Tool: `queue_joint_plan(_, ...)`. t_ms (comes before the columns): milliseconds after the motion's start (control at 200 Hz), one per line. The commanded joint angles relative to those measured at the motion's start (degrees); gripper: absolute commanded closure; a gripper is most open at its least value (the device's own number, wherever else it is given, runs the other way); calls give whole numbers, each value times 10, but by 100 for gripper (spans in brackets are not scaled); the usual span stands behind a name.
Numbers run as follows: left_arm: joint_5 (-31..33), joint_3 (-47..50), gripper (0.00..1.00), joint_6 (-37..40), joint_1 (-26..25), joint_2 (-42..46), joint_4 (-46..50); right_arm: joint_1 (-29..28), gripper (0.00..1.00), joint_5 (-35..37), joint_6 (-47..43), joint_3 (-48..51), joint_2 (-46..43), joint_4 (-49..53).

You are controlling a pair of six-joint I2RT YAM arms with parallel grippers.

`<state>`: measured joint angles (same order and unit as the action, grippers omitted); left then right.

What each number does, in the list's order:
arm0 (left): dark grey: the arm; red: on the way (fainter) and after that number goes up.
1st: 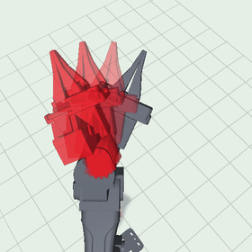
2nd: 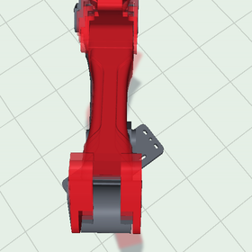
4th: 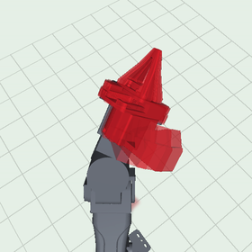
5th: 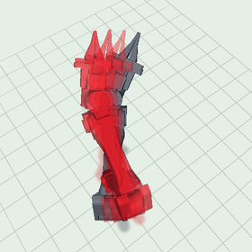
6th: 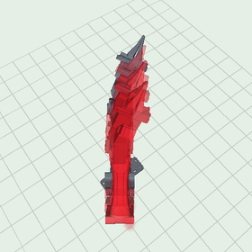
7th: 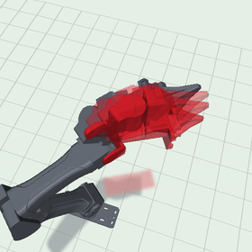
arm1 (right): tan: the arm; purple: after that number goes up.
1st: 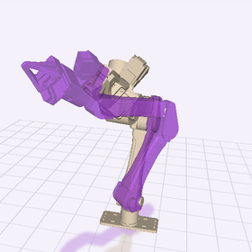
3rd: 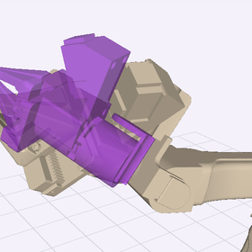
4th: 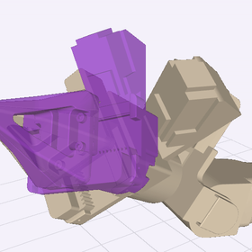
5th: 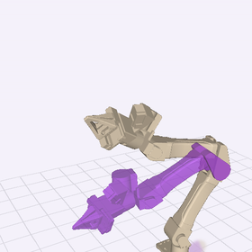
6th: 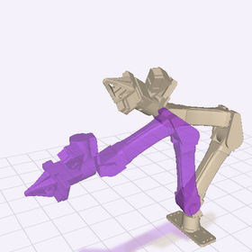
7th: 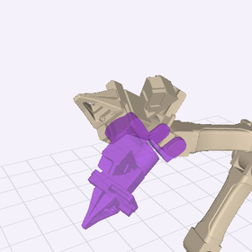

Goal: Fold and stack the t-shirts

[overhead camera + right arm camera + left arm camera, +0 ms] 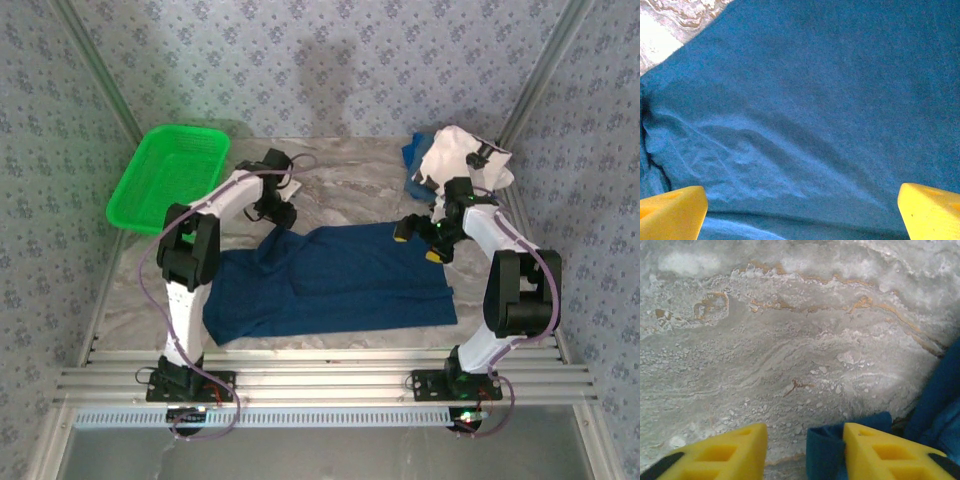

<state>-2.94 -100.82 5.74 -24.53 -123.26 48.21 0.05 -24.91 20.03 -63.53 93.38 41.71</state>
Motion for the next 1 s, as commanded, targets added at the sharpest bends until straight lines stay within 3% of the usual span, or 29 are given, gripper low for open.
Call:
queue_joint_plan(0, -11, -16, 63, 10, -1, -14, 28, 8, 0, -3, -12, 7, -15, 18)
queue_joint_plan(130, -15, -19, 64, 12, -1, -20, 35, 12, 0, -3, -11, 5, -14, 17)
queue_joint_plan(345, -1, -18, 75, 8, 6, -14, 32, 14, 0, -4, -8, -3, -6, 13)
queue_joint_plan(605, 1, -32, 99, 1, 9, 22, 36, 22, 0, 43, 5, -83, 61, 27)
queue_joint_plan(994, -15, 45, 100, -38, 17, 160, 4, -13, 6, 186, -14, -282, 233, 98)
